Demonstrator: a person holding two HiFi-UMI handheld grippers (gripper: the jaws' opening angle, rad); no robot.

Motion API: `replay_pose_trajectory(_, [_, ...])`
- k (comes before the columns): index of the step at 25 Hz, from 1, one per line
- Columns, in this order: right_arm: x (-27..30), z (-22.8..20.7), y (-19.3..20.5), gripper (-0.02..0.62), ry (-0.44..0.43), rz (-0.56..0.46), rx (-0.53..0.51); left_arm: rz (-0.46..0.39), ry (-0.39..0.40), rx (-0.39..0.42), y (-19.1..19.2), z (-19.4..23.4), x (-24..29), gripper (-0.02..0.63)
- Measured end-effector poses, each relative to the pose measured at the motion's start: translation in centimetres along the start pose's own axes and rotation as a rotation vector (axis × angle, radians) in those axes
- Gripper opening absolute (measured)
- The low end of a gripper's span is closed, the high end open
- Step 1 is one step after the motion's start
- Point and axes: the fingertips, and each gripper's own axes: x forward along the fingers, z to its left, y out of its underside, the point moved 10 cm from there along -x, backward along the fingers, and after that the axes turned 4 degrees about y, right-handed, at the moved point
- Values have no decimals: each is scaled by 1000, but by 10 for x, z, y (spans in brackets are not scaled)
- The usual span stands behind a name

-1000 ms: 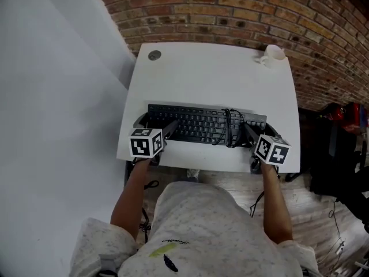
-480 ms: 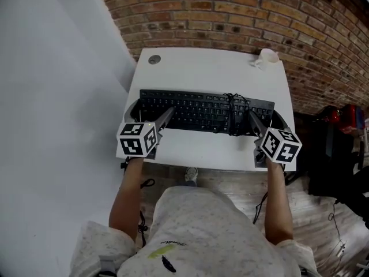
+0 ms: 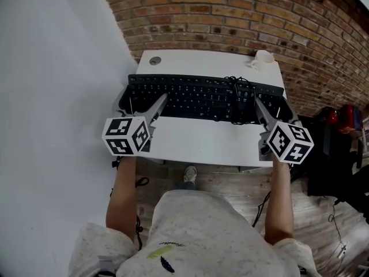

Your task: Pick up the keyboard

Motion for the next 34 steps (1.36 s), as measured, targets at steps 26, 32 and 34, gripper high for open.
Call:
replay_pose_trajectory(26, [-82,15,-49,400,-31,-187,-69,-196,-21,56,-52,-44,-73,497])
replay_pose_trajectory(32, [-83,17,-48,400,-24,-186,-68,-196,-14,52,-53,-43,-72,497])
replay_pose_trajectory(34, [-83,17,-48,400,-22,-186,-68,-197,-13,51,-53,-42,-71,497])
